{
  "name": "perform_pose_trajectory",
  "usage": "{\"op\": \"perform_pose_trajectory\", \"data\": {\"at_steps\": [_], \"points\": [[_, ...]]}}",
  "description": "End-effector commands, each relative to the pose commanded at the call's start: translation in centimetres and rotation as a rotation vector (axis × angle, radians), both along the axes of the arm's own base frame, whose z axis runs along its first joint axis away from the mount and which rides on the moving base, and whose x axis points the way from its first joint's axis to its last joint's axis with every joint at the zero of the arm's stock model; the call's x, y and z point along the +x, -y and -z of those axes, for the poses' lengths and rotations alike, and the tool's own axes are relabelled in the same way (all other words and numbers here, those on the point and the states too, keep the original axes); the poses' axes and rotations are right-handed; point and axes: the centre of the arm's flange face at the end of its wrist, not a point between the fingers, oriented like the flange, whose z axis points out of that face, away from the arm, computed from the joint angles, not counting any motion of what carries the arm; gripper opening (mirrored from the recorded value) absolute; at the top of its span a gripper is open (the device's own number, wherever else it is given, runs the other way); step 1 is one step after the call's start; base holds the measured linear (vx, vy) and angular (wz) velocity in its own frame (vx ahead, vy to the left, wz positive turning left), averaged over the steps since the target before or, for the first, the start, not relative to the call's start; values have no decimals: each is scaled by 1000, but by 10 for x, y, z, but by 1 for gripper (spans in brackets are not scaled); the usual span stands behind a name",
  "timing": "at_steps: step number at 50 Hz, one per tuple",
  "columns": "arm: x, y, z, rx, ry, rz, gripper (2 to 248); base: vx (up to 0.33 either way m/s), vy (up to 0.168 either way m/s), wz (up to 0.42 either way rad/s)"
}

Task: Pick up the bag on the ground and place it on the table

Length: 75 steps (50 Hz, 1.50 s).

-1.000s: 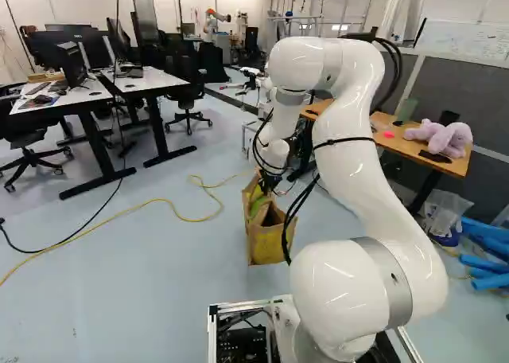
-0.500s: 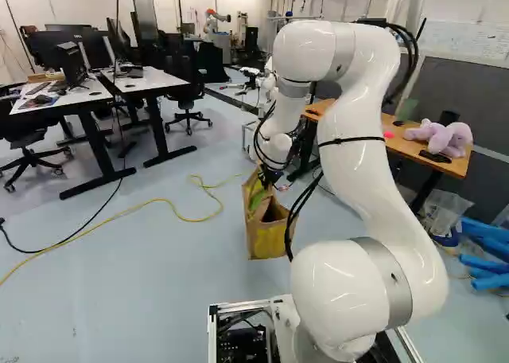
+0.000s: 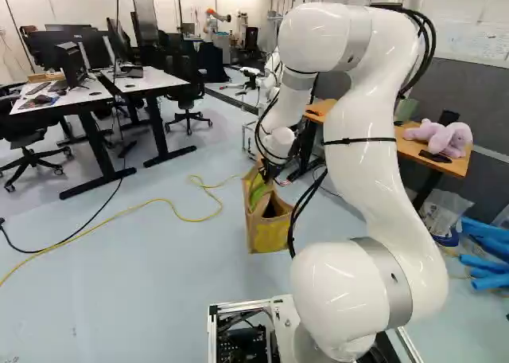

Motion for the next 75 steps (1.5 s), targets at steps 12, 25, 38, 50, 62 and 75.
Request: {"op": "perform_pose_trajectory", "data": {"at_steps": [12,25,38,50,62,75], "points": [[-1,0,-16,0,24,0,25,0,0,0],[0,0,-33,2,43,0,25,0,0,0],[2,0,-49,5,53,-1,25,0,0,0],[3,0,-63,10,54,1,25,0,0,0],[5,-1,-77,19,47,9,25,0,0,0],[6,-1,-92,31,38,22,25,0,0,0]]}}
